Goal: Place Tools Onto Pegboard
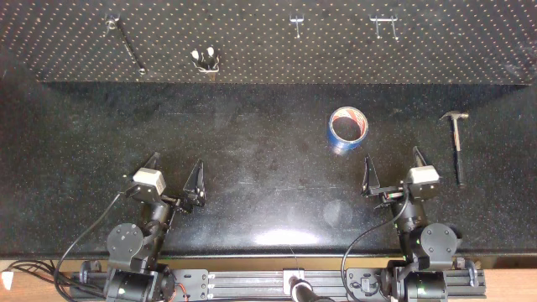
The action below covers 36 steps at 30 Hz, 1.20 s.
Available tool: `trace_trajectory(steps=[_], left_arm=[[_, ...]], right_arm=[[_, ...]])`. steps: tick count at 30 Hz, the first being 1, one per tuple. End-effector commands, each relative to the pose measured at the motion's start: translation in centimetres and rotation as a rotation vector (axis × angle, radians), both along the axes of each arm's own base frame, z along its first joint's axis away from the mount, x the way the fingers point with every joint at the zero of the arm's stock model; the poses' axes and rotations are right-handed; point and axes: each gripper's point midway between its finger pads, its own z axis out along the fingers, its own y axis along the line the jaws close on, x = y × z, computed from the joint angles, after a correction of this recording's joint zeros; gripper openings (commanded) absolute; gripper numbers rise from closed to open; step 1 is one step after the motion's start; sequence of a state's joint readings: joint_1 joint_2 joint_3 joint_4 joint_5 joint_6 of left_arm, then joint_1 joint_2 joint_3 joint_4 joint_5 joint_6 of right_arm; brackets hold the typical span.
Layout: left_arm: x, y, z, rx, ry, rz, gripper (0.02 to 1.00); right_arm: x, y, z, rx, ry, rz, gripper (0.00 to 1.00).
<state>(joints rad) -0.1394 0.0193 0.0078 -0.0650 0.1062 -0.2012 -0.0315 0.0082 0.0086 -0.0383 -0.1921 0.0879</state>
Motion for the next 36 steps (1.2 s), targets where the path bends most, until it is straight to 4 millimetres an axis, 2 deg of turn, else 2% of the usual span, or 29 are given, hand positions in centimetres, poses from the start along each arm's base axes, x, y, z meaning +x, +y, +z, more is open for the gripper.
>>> trace_trajectory(steps=[1,4,8,9,11,12,14,15,17,18,20,23,25,29,33,36], left_arm=[[-0.2,-0.4,0.2,0.016,-0.016,-0.025,0.996],[-0.2,-0.4,0.2,0.016,-0.016,-0.025,0.996],[-0.2,-0.4,0.2,0.016,-0.016,-0.025,0.996],[-0.2,-0.4,0.2,0.016,-0.016,-0.025,0.996],[-0.2,-0.4,0.2,0.016,-0.016,-0.025,0.996],[-0.2,-0.4,0.2,0.016,-0.016,-0.025,0.996],[-0.2,-0.4,0.2,0.016,-0.016,-0.025,0.996],[-0.2,-0.4,0.2,0.016,-0.016,-0.025,0.996],[-0.2,-0.4,0.2,0.016,-0.016,-0.025,0.996],[-0.2,-0.4,0.2,0.016,-0.016,-0.025,0.993],[-0.2,-0.4,0.2,0.016,-0.016,-0.025,0.996],[-0.2,-0.4,0.2,0.016,-0.016,-0.025,0.996],[-0.2,-0.4,0.2,0.016,-0.016,-0.025,0.996],[-0.2,-0.4,0.2,0.016,-0.016,-0.025,0.996],[-0.2,-0.4,0.2,0.016,-0.016,-0.025,0.996],[-0.2,-0.4,0.2,0.016,-0.016,-0.025,0.996]], right_arm=[[0.0,0.0,-0.7,0.084,0.039,-0.004,0.991],[0.1,-0.1,-0.7,0.215,0.059,-0.016,0.993],[0.3,-3.4,-2.0,0.203,0.159,-0.209,0.993],[0.4,-3.4,-1.4,0.163,0.216,-0.210,0.991],[2.0,-3.3,2.1,0.148,0.326,-0.210,0.991],[4.5,-2.0,5.1,0.156,0.385,-0.138,0.991],[7.7,1.4,7.0,0.171,0.494,0.012,0.991],[9.2,3.4,7.2,0.167,0.543,0.080,0.991],[10.6,6.6,4.8,0.139,0.651,0.156,0.991],[10.1,8.0,2.0,0.123,0.760,0.184,0.991],[8.5,8.4,-2.2,0.162,0.960,0.147,0.991],[8.2,8.6,-3.3,0.153,1.094,0.123,0.991],[9.1,8.0,-3.4,0.106,1.160,0.080,0.991],[11.5,9.0,-4.6,0.052,1.199,0.114,0.991],[10.8,9.7,-7.2,0.029,1.288,0.122,0.989],[11.2,10.2,-8.5,0.031,1.302,0.148,0.991]])
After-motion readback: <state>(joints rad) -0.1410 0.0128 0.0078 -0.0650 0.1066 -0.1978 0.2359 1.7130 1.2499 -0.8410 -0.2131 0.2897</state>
